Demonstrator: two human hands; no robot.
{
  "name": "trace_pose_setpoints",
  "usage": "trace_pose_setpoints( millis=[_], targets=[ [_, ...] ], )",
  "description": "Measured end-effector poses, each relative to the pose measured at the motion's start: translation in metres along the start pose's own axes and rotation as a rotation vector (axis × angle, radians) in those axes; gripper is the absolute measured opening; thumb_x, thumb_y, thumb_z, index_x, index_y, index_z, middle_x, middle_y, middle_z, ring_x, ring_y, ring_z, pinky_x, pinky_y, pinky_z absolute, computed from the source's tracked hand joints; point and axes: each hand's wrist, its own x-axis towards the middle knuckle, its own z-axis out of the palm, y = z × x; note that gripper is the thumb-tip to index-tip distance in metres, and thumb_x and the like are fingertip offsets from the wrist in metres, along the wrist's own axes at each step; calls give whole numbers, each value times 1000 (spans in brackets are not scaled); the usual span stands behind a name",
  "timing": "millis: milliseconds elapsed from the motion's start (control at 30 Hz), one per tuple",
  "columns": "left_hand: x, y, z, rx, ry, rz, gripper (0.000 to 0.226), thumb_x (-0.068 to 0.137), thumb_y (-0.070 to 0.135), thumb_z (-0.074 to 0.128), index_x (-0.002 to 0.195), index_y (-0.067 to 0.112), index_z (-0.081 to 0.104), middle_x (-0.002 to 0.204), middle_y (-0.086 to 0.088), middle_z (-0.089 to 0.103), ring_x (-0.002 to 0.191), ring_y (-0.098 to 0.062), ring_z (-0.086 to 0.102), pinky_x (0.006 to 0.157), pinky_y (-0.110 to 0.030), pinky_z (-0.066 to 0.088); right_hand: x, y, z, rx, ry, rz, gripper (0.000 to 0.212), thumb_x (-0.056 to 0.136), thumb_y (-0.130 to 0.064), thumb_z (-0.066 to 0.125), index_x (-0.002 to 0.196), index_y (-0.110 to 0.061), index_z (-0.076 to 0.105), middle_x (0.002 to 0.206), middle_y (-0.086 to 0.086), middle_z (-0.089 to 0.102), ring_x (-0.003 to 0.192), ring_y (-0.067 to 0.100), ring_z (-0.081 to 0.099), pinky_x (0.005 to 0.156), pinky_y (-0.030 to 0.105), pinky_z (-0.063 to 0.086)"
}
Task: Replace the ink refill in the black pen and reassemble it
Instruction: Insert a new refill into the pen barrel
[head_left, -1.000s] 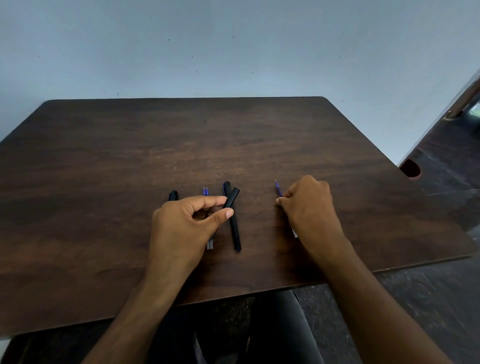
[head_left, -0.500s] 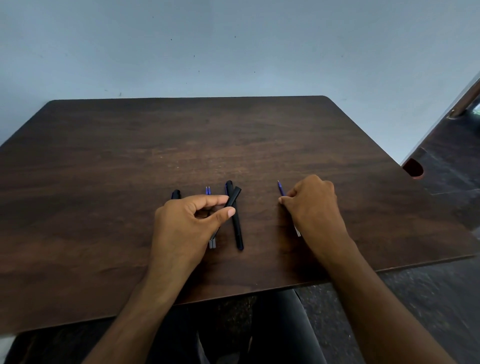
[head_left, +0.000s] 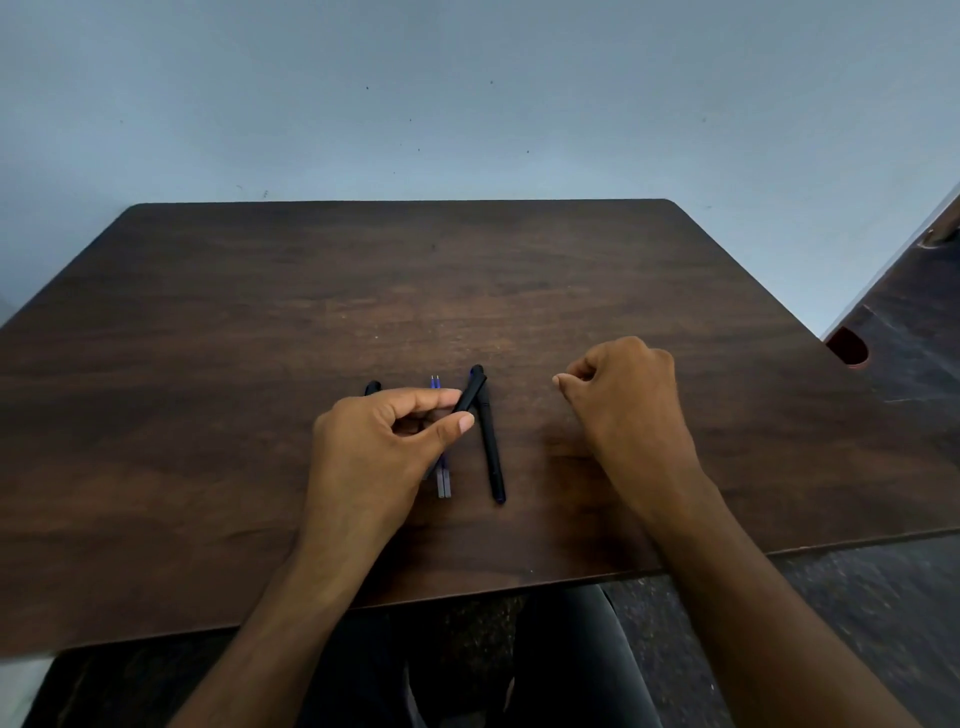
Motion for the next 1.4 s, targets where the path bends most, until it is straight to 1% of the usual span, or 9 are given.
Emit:
trace_pose_setpoints(
  millis=[267,433,600,767,933,1067,1133,1233,1400],
  targets=[
    [-1,-12,-24,-11,63,-44,26,73,36,82,98,36,76,81,29,70,82,15,66,76,-7,51,-4,-16,4,27,-48,-10,20,93,-28,71,73,-25,70,76,-5,68,67,3,62,55,16,45],
    [-2,-21,-41,-48,106,-81,24,72,36,82,95,40,75,84,25,74,81,10,69,79,-22,59,-8,-28,6,55,-55,-29,14,92,-27,73,80,-20,76,75,-4,69,70,5,64,60,19,48],
    [-3,-27,-49,-102,121,-114,22,71,34,83,91,41,75,83,26,75,80,6,71,76,-21,61,-10,-43,9,69,-101,-37,11,92,-27,72,86,-19,75,77,-6,66,73,6,64,65,21,53],
    [-6,-36,-54,-128,146,-134,21,74,31,84,95,33,79,87,18,78,81,1,73,80,-31,61,-13,-52,16,91,-129,-63,13,91,-26,73,81,-18,76,73,-7,66,68,3,61,58,13,44],
    [-12,-45,-58,-146,154,-162,24,74,32,85,98,30,79,86,15,78,80,0,73,79,-32,61,-16,-59,27,67,-168,-93,19,89,-27,76,72,-20,76,63,-9,65,66,3,61,63,22,49],
    [-14,-49,-57,-153,138,-172,25,75,32,84,100,29,79,87,14,79,79,-1,73,77,-32,61,-15,-65,38,28,-216,-58,28,90,-25,74,63,-21,70,70,-7,70,62,2,61,48,16,39],
    [-14,-50,-56,-150,127,-175,26,75,33,84,100,30,79,88,15,78,80,-1,74,77,-32,61,-13,-68,43,-12,-245,-29,25,90,-25,72,66,-16,71,74,-1,72,63,9,65,48,22,45],
    [-15,-49,-55,-144,118,-183,26,75,34,84,101,31,78,89,15,78,82,-2,74,79,-34,62,-11,-73,50,-40,-268,-14,20,89,-25,72,74,-12,70,77,2,71,69,16,68,63,36,61],
    [-14,-48,-55,-156,118,-190,25,75,32,84,100,31,79,89,14,78,83,-3,74,81,-36,62,-10,-75,56,-88,-293,-11,18,89,-28,72,84,-12,69,84,6,69,78,21,68,75,44,62]
  ],
)
